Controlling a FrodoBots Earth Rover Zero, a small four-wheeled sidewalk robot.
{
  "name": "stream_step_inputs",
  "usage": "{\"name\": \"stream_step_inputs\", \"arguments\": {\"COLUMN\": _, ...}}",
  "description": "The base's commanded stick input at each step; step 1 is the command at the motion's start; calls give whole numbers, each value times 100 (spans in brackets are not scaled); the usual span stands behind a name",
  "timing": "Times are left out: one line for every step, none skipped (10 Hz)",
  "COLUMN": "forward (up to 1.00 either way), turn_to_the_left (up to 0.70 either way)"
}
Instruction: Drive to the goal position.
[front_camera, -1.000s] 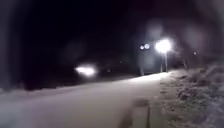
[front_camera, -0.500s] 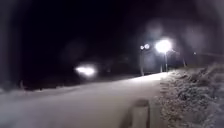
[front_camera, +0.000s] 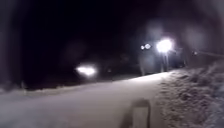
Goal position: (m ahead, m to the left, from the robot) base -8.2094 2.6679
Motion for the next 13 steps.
{"name": "stream_step_inputs", "arguments": {"forward": 0, "turn_to_the_left": 100}}
{"name": "stream_step_inputs", "arguments": {"forward": 0, "turn_to_the_left": 100}}
{"name": "stream_step_inputs", "arguments": {"forward": 0, "turn_to_the_left": 100}}
{"name": "stream_step_inputs", "arguments": {"forward": 0, "turn_to_the_left": 100}}
{"name": "stream_step_inputs", "arguments": {"forward": 0, "turn_to_the_left": 88}}
{"name": "stream_step_inputs", "arguments": {"forward": 0, "turn_to_the_left": 3}}
{"name": "stream_step_inputs", "arguments": {"forward": 0, "turn_to_the_left": 0}}
{"name": "stream_step_inputs", "arguments": {"forward": 0, "turn_to_the_left": 0}}
{"name": "stream_step_inputs", "arguments": {"forward": 0, "turn_to_the_left": 0}}
{"name": "stream_step_inputs", "arguments": {"forward": 0, "turn_to_the_left": 0}}
{"name": "stream_step_inputs", "arguments": {"forward": 0, "turn_to_the_left": 0}}
{"name": "stream_step_inputs", "arguments": {"forward": 0, "turn_to_the_left": 0}}
{"name": "stream_step_inputs", "arguments": {"forward": 0, "turn_to_the_left": 0}}
